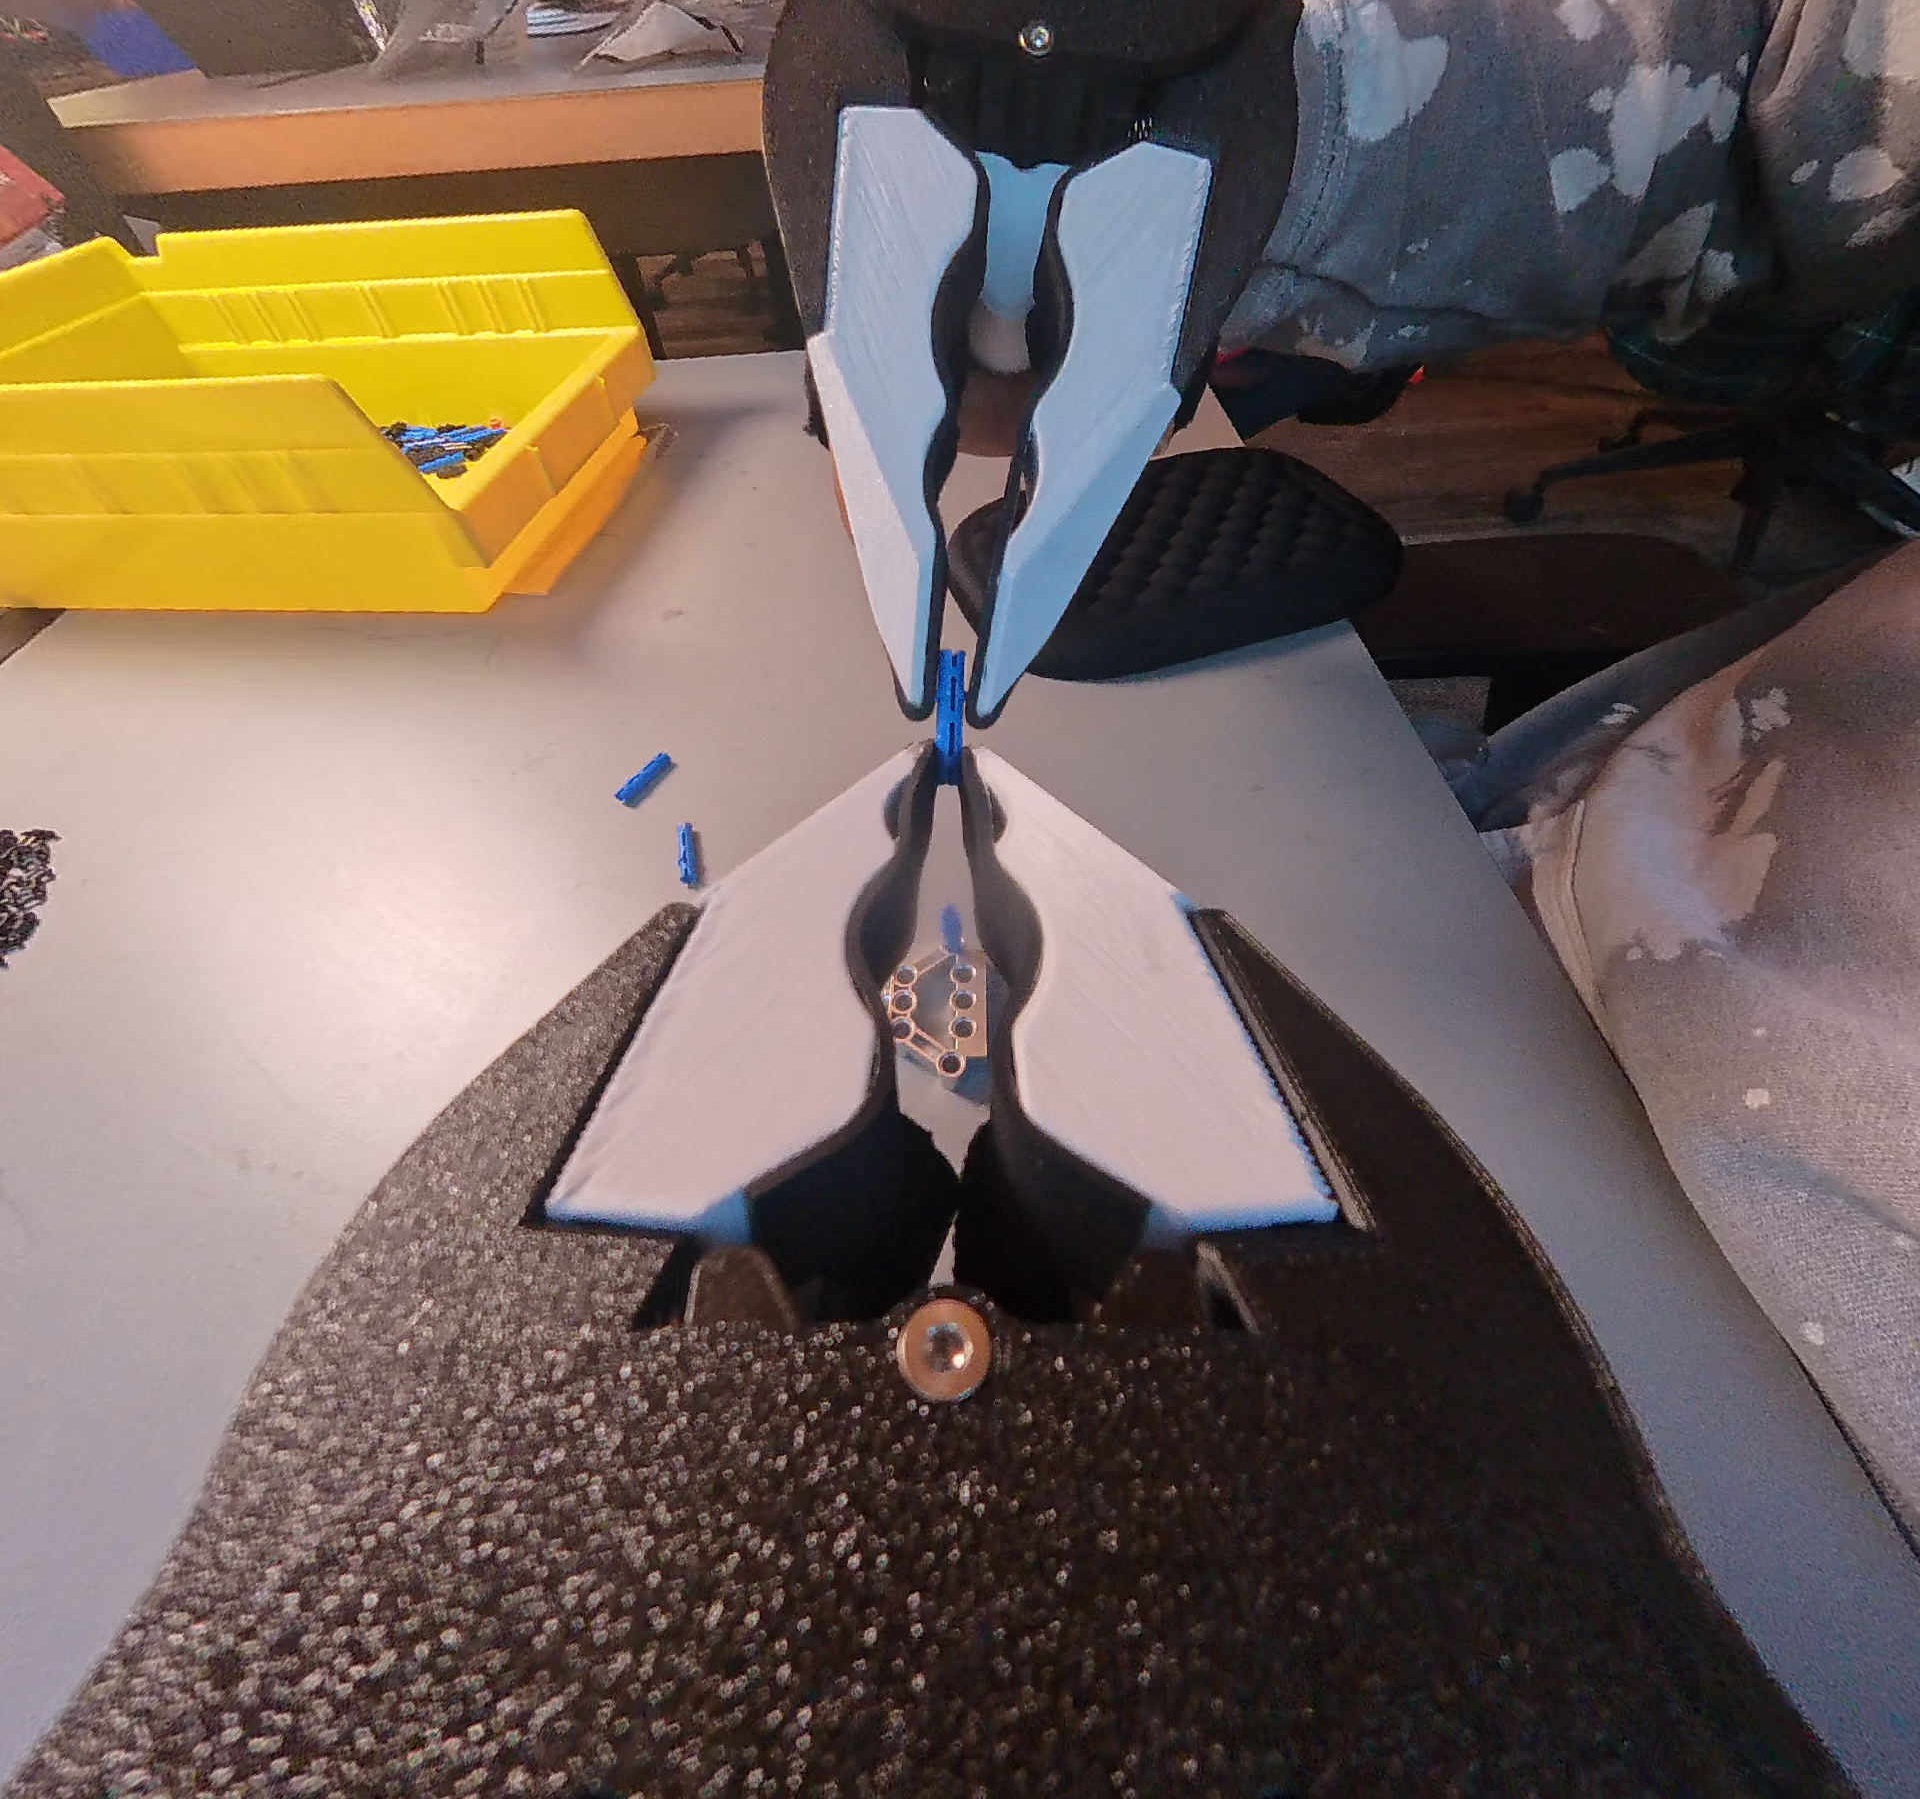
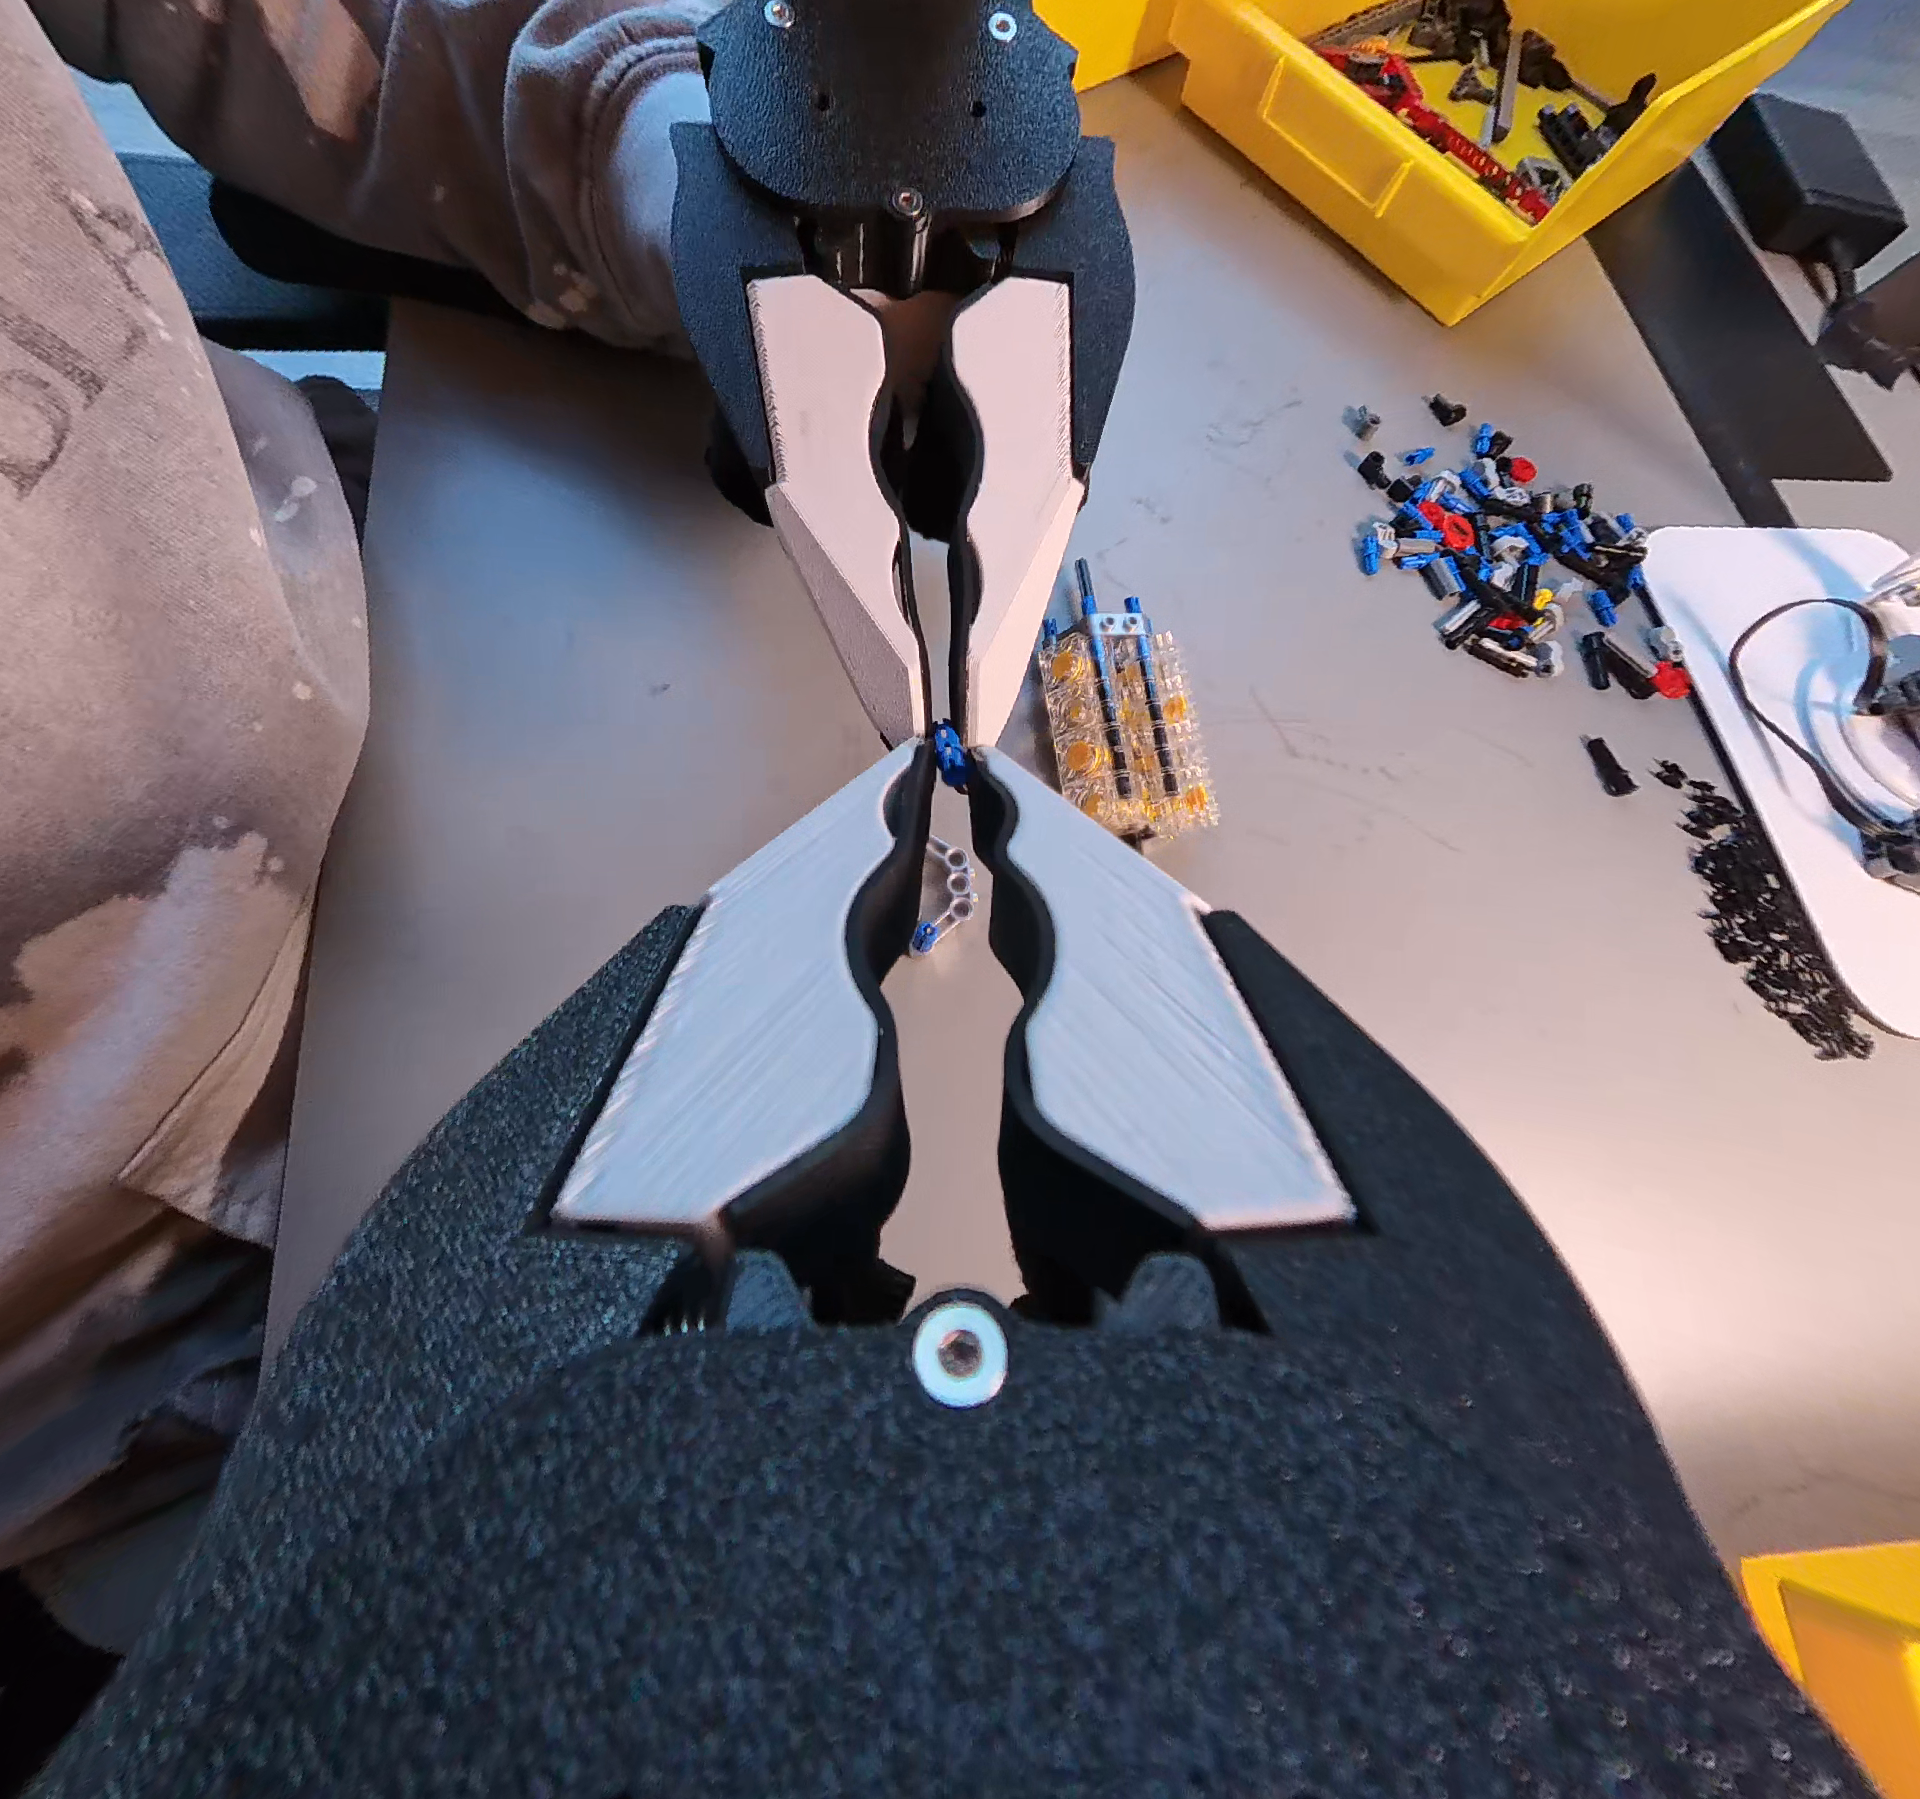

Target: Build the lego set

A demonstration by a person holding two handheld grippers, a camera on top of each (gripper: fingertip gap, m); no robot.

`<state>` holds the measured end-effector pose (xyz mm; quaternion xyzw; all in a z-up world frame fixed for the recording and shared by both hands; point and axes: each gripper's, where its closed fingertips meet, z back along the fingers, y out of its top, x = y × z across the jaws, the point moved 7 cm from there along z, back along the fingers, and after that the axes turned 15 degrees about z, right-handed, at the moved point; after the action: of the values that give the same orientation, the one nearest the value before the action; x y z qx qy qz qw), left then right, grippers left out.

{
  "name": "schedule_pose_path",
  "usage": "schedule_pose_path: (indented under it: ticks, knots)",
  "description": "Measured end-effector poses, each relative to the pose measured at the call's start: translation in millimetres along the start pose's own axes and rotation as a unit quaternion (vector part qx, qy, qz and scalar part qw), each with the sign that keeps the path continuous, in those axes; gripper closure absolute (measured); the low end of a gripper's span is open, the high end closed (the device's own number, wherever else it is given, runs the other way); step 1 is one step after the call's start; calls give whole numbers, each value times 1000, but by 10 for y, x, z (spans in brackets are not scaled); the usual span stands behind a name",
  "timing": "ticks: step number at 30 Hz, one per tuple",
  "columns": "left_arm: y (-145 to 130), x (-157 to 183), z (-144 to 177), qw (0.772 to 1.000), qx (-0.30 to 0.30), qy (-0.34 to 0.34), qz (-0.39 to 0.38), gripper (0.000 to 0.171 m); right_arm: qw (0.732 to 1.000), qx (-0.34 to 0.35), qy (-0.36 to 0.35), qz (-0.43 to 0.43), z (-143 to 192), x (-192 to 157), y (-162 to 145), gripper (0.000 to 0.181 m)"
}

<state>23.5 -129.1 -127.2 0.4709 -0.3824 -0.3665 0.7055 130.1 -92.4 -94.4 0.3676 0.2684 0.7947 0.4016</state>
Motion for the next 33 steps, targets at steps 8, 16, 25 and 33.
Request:
schedule_pose_path:
  ticks: [8,16,25,33]
  knots:
    - [-56,-68,-24,999,-26,8,25,169,997,-56,44,32,-105,71,-1,178]
    - [-20,-143,45,999,-12,7,45,169,994,-67,62,59,-154,203,81,178]
    - [-314,-250,-67,989,-126,30,66,148,976,-166,119,81,-326,215,-127,179]
    - [-531,-220,-193,975,-209,44,57,134,946,-238,200,90,-590,75,-375,179]
